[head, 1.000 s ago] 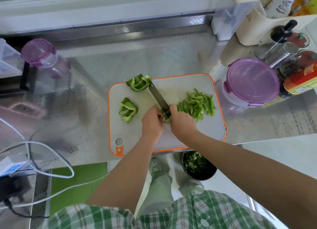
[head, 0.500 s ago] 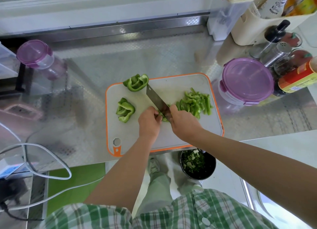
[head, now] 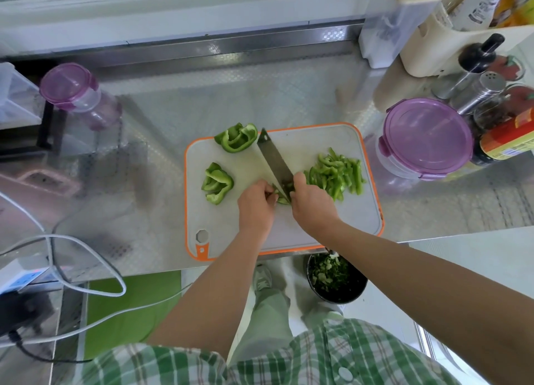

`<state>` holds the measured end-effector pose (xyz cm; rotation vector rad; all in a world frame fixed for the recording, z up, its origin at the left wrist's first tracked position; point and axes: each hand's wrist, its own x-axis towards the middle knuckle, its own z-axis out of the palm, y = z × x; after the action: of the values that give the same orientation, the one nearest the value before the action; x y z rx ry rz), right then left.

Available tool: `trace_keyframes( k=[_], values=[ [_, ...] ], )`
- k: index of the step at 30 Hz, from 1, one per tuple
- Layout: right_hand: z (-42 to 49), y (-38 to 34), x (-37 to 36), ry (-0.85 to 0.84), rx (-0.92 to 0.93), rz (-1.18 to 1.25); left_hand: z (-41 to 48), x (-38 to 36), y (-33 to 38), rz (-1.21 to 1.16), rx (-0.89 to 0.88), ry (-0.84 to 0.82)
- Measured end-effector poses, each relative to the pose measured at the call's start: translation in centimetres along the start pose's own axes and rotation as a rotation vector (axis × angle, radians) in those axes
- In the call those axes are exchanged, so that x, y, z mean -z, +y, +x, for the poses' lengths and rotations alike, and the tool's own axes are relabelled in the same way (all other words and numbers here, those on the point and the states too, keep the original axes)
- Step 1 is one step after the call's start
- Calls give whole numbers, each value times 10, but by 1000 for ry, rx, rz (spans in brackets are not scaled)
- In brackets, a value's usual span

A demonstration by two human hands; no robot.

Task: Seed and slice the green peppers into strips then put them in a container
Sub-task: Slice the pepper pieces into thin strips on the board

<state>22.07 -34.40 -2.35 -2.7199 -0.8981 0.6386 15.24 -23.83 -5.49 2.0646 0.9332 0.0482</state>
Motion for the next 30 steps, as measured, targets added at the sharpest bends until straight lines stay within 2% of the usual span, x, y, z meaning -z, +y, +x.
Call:
trace_keyframes(
  k=[6, 21, 26, 30],
  values=[
    [-11, 3, 15, 0, 61, 115, -2, -1, 1, 39, -46, 25],
    [-8, -13, -1, -53, 40, -100, -4, 2, 7, 90, -43, 45],
    [-4, -5, -3, 2, -36, 72, -5, 3, 5, 90, -27, 19],
    [-8, 3, 4, 26, -6, 134, -7, 3, 6, 94, -23, 16]
  ],
)
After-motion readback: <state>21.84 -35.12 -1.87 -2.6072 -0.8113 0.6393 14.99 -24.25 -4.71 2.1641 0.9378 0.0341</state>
